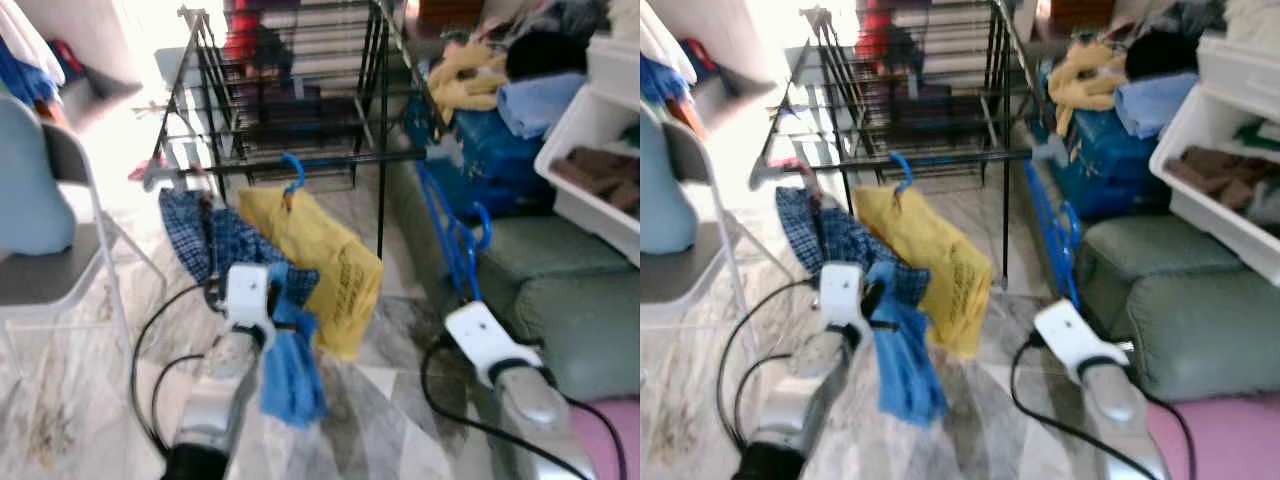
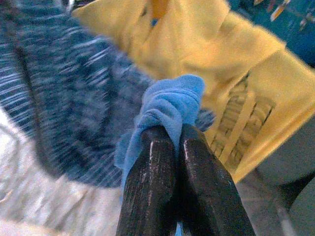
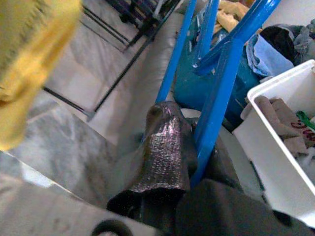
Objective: Hang hanger
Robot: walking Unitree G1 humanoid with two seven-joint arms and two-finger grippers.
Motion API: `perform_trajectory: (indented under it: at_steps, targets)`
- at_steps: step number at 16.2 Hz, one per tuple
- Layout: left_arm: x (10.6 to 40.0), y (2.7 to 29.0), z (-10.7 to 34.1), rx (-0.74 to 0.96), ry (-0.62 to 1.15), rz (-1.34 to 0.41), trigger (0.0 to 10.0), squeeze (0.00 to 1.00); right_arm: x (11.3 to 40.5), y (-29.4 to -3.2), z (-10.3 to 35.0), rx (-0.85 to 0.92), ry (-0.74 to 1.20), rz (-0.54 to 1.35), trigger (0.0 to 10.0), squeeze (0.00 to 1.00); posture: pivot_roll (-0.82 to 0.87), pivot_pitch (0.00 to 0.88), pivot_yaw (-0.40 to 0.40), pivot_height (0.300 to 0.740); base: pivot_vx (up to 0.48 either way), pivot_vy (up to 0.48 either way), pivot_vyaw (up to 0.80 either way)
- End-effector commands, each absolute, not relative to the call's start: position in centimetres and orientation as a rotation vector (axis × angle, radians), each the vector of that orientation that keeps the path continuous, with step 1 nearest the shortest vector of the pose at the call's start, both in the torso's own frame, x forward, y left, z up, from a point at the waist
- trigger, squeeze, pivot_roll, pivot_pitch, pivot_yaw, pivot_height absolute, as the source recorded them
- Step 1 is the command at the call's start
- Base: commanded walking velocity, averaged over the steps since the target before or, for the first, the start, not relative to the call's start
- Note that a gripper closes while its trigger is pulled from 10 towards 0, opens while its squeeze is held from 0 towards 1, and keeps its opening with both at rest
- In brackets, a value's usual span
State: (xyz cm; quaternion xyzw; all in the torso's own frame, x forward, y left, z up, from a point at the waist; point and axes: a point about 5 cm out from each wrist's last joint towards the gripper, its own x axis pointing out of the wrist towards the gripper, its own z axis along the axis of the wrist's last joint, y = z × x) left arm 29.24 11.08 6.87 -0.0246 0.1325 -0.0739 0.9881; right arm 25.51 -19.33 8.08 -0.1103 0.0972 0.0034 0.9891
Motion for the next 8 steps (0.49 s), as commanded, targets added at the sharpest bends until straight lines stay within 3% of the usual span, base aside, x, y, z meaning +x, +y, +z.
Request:
perform_trajectory:
  at_steps: [1, 8]
  targets:
    - [29.51, 11.12, 7.5, -0.045, 0.24, -0.136, 10.0, 0.0, 25.73, -19.58, 8.69, -0.222, 0.165, 0.004, 10.0, 0.0, -0.18, 0.0, 0.062, 0.74, -0.289, 0.0, 0.0]
    - [29.49, 11.52, 7.49, -0.04, 0.244, -0.127, 10.0, 0.0, 25.97, -19.31, 8.73, -0.217, 0.166, 0.016, 10.0, 0.0, -0.17, 0.0, 0.058, 0.74, -0.288, 0.0, 0.0]
